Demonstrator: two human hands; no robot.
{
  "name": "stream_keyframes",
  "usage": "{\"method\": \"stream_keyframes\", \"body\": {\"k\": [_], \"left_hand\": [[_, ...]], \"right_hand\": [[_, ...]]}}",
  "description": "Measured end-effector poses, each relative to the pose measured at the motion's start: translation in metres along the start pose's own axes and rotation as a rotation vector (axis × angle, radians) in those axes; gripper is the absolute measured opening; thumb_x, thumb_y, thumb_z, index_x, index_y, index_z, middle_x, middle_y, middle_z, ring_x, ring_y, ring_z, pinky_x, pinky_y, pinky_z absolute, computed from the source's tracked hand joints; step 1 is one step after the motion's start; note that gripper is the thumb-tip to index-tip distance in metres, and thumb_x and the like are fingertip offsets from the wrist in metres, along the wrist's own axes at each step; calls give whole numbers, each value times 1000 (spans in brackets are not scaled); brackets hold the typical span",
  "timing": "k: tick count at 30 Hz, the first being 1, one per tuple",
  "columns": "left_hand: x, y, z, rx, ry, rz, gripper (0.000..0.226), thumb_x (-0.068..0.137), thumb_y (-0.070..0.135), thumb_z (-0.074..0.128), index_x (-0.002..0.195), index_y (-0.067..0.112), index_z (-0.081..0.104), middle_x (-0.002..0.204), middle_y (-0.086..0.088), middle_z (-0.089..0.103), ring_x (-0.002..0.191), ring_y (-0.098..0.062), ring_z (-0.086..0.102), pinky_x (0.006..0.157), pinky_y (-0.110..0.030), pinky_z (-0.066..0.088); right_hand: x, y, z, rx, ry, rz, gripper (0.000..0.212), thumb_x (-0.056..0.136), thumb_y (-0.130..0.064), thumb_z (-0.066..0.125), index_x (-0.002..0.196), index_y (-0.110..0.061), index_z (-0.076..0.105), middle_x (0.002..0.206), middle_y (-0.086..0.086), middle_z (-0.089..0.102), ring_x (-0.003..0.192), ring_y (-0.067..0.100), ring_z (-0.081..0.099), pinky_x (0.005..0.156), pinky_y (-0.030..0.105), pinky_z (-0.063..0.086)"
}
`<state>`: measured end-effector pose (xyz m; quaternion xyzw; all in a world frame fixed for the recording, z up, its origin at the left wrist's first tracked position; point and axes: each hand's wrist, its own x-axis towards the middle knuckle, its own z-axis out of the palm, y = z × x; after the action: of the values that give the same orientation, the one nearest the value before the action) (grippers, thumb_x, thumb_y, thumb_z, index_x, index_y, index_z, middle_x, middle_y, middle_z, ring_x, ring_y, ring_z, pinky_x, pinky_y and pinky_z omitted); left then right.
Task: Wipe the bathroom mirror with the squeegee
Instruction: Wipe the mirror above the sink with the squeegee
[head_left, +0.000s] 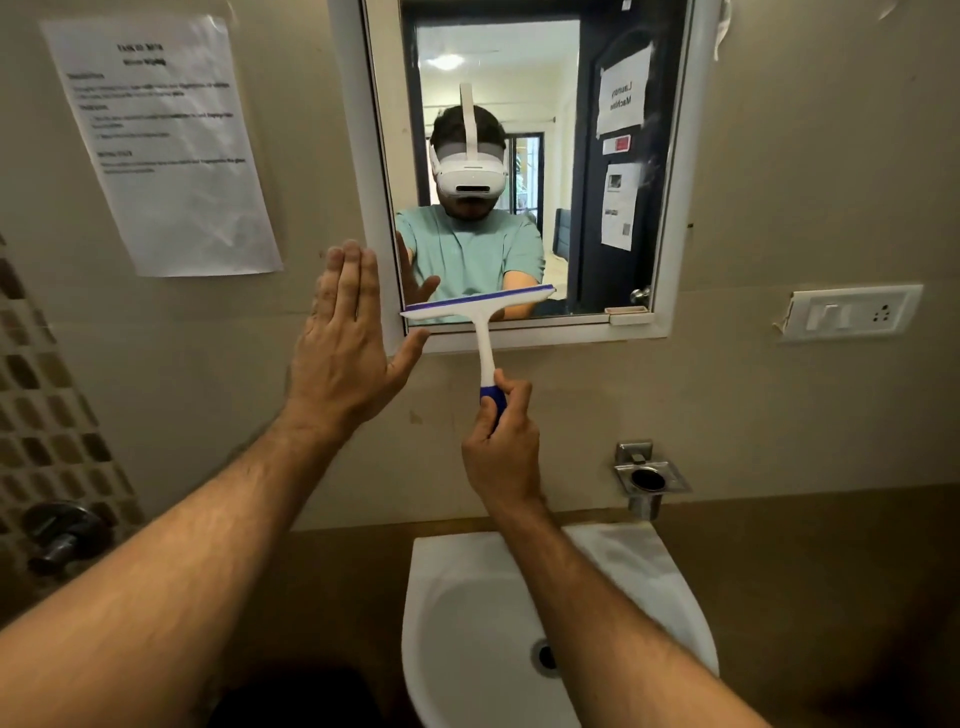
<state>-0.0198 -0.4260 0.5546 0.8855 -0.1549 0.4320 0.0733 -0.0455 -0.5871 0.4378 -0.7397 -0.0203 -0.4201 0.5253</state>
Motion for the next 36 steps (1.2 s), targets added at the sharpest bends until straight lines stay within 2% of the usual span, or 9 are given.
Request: {"method": "stream_keyframes", "body": {"k": [4,10,16,20,24,27,31,33,36], "left_hand": [[-5,9,4,-12,-17,6,94,96,69,29,161,10,-5,169,-10,-8,154,-19,-14,125,-35,-2],[6,34,-2,-33,11,15,96,95,70,27,160,8,-6,169,-10,-10,156,-22,-13,125,-34,-5],[22,53,-11,-30,53,42,95,96,67,26,160,5,-4,169,-12,-10,156,-23,-12,126,-34,-5],[29,65,-9,-58,76,41,94,96,67,24,160,4,-3,169,-14,-8,156,-24,-12,127,-39,0],[27,77,-2,-57,70,69,95,95,67,27,160,4,-2,169,-14,-7,156,-25,-11,127,-39,1],[33,85,-1,-54,60,79,95,95,68,26,160,6,-5,169,-12,-9,155,-24,-13,127,-39,0],[51,96,-9,-40,85,112,94,96,67,27,160,6,-5,169,-13,-9,156,-25,-12,127,-38,-2],[62,102,-16,-38,119,128,92,98,65,29,160,6,-4,169,-15,-6,156,-26,-10,126,-35,-5],[83,112,-30,-34,157,144,91,99,62,32,160,3,-1,168,-17,-5,156,-27,-9,124,-32,-9]], "right_hand": [[-2,7,-12,-46,-38,-21,25,103,-27,49,126,-28,40,92,-5,56,69,11,63,55,18,55],[-11,20,-30,-97,-56,-6,29,103,-27,49,131,-23,44,95,-3,60,71,11,62,59,19,54],[29,13,-64,0,112,24,20,103,-26,45,112,-42,35,82,-5,58,64,14,62,51,29,55],[24,35,-82,-102,59,43,22,103,-26,45,116,-41,36,82,-5,58,61,14,61,50,34,56],[10,50,-83,-86,57,55,22,103,-29,44,121,-40,38,90,-4,61,67,9,62,53,23,53],[21,42,-90,-37,87,29,21,103,-27,45,123,-34,41,87,-6,58,66,10,62,53,22,53],[70,8,-108,4,122,-80,19,103,-21,44,121,-26,42,84,-9,58,60,8,59,49,19,46],[106,-19,-116,-1,144,-146,20,103,-21,42,123,-23,44,92,-5,65,68,9,63,53,24,52],[160,-60,-126,1,144,-210,22,103,-21,42,124,-19,47,102,5,71,83,22,70,68,41,60]]}}
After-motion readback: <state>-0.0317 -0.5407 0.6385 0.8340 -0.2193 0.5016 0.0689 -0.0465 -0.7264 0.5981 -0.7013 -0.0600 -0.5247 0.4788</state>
